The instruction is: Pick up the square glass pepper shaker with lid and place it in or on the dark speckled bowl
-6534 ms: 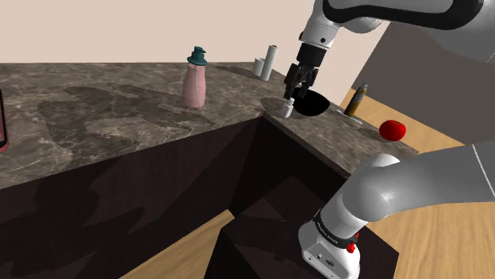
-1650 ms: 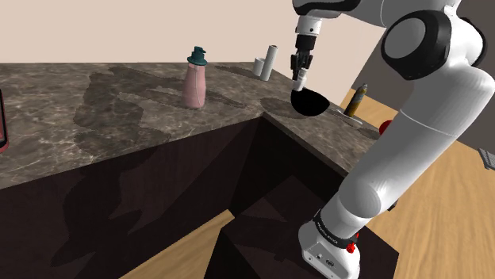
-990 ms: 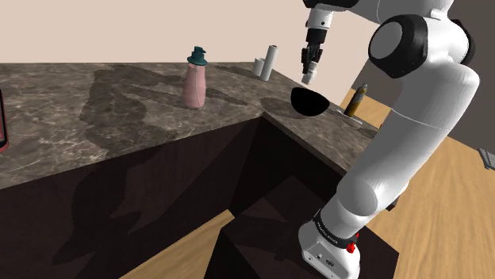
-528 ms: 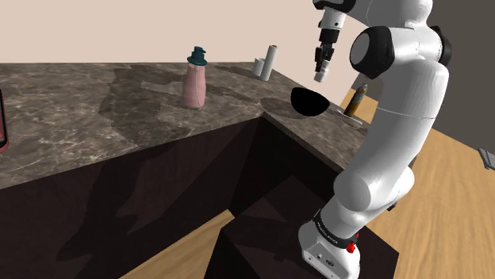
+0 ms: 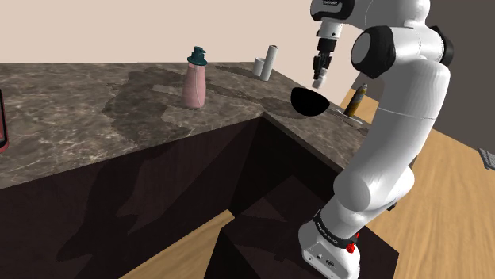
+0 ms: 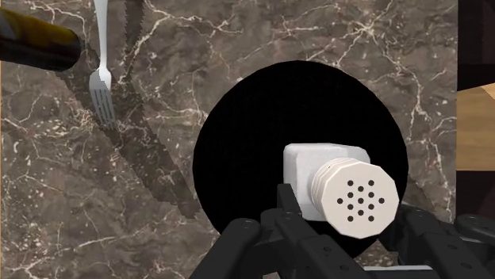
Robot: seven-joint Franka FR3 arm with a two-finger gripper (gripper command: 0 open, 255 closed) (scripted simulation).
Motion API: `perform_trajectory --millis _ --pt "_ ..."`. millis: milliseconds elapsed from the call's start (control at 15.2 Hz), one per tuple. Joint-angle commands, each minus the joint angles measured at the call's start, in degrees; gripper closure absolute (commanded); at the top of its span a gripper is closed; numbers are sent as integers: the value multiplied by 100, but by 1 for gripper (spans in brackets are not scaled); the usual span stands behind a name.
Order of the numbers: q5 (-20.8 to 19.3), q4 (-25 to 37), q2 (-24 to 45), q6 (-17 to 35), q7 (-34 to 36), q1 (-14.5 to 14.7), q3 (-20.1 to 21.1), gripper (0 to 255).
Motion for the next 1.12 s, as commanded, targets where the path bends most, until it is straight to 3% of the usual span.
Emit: perform_trajectory --millis 0,396,858,924,1056 --pt "-5 -201 -20 183 31 20 8 255" --pt "-31 -769 -93 678 101 66 21 255" --pt "-31 -769 -93 678 101 66 21 255" --pt "-31 -769 -93 678 101 66 22 0" --pt "-31 -769 -93 678 101 66 21 0"
